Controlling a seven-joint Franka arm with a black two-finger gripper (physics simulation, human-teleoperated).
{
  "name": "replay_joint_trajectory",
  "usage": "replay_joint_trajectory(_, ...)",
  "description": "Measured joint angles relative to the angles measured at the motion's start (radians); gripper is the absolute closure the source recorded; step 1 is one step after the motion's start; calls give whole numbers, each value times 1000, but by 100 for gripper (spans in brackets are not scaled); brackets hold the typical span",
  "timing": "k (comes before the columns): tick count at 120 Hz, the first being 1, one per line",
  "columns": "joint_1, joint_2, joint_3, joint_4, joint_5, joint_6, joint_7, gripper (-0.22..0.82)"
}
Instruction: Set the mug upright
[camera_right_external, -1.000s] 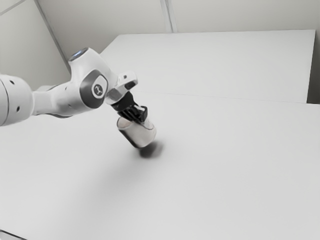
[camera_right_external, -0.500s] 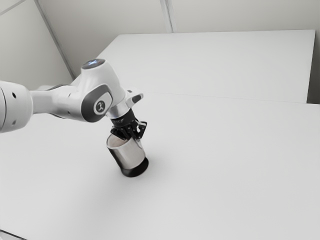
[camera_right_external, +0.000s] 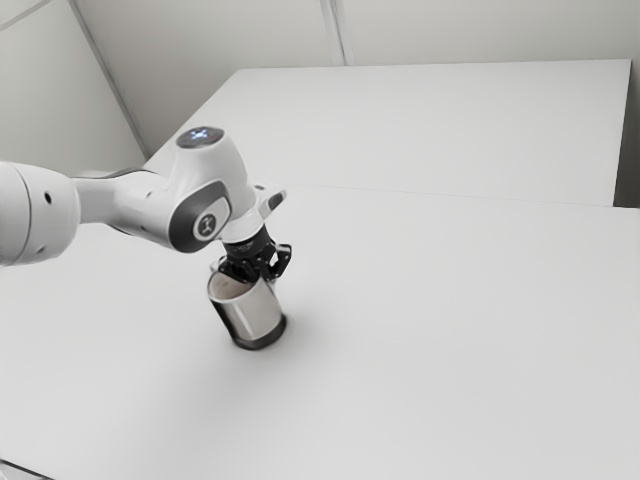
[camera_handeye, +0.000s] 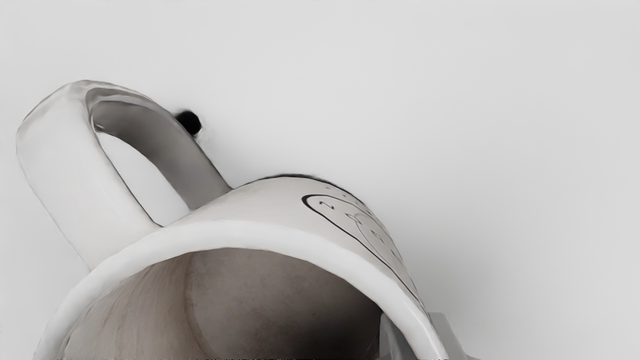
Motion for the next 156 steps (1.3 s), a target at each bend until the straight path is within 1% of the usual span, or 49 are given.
replay_joint_trajectory(20, 16, 20, 5, 9, 38, 8, -46, 78)
replay_joint_trajectory(31, 17, 31, 17, 10, 23, 19, -66, 78)
replay_joint_trajectory(53, 21, 56, 22, 11, -2, 35, -97, 78)
replay_joint_trajectory(75, 20, 57, 21, 36, -18, 34, -103, 38)
replay_joint_trajectory(83, 20, 56, 22, 44, -22, 33, -100, 28)
replay_joint_trajectory(93, 20, 50, 23, 56, -25, 28, -96, 19)
replay_joint_trajectory(112, 18, 33, 29, 92, -27, -5, -81, 9)
replay_joint_trajectory(129, 25, 26, 31, 156, -22, -61, -51, 5)
replay_joint_trajectory(137, 35, 1, 29, 176, -17, -92, -25, 3)
replay_joint_trajectory(145, 74, -22, 0, 215, -13, -135, 14, 2)
replay_joint_trajectory(152, 146, -42, -62, 250, -11, -175, 57, 2)
replay_joint_trajectory(156, 172, -47, -81, 280, -10, -203, 82, 2)
